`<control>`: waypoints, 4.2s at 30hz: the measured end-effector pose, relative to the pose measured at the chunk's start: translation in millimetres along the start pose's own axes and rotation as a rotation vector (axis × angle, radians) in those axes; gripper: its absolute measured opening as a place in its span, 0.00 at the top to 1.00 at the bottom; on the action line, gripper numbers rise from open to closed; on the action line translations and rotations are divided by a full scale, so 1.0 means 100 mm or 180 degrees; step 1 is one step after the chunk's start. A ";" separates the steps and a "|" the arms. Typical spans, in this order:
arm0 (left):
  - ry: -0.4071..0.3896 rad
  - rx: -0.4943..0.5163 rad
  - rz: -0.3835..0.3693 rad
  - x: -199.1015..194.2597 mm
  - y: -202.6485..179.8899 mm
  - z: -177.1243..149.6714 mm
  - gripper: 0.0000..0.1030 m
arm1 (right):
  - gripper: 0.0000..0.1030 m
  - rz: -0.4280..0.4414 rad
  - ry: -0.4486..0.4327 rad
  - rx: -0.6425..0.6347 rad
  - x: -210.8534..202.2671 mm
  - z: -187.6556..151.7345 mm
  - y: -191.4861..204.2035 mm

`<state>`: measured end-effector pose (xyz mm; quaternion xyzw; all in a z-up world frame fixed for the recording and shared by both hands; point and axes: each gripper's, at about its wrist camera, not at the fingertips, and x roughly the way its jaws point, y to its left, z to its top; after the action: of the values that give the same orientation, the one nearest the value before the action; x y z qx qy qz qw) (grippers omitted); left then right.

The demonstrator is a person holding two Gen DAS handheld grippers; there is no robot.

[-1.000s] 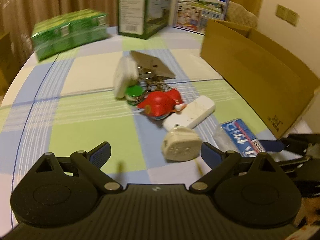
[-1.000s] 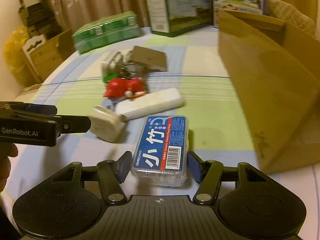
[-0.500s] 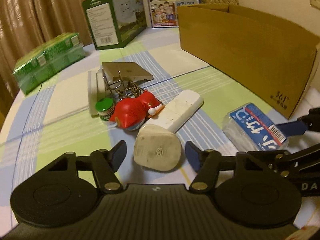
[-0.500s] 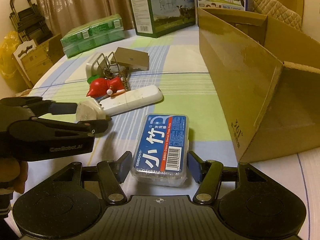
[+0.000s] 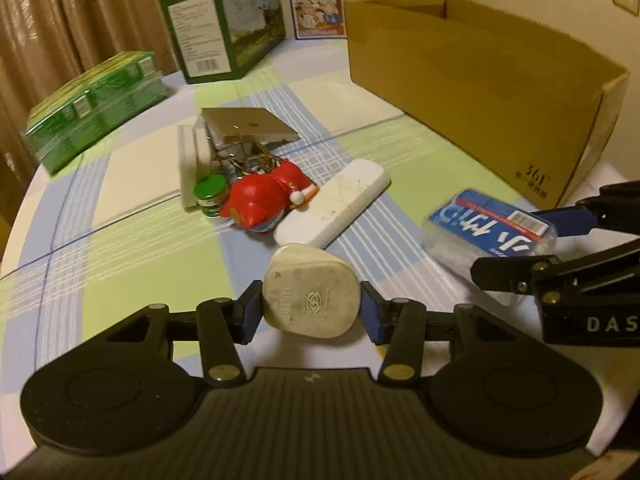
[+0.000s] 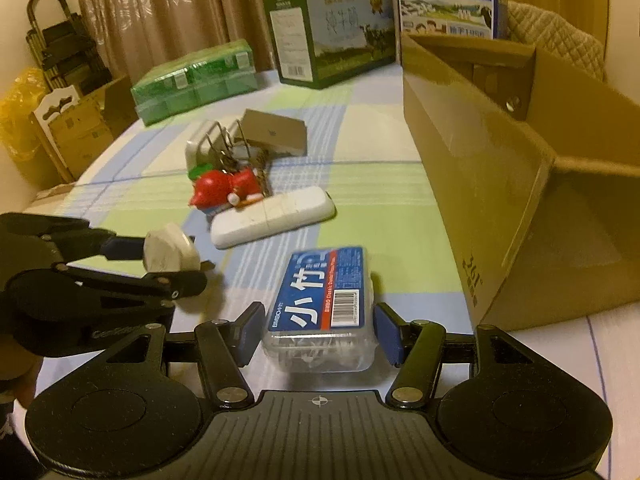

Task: Organize rigid objects
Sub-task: 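Carry both items into the cardboard box and open both grippers to release them, then withdraw both tools from the cardboard box back over the remaining items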

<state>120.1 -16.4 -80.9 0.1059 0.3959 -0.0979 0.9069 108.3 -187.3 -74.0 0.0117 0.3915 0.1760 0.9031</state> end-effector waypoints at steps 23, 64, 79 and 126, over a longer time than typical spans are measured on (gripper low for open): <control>-0.0676 -0.0100 -0.0501 -0.95 -0.53 1.14 0.56 | 0.47 -0.0387 -0.1101 0.0088 -1.38 0.73 -0.57; -0.0604 -0.0274 -0.0622 -0.51 -0.95 1.35 0.43 | 0.46 -0.0585 -0.0828 0.0651 -0.95 0.74 -1.85; -0.0573 -0.0471 -0.0449 -0.67 -0.68 1.06 0.41 | 0.33 -0.0542 -0.1043 0.0850 -1.28 0.72 -1.80; -0.0319 -0.0258 -0.0117 -0.45 0.66 0.24 0.38 | 0.31 0.0248 -0.0316 -0.0151 -0.34 0.42 0.01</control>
<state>124.4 45.0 -24.3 0.0567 0.3555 -0.1036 0.9272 116.1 -192.2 -20.9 0.0142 0.3412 0.2195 0.9139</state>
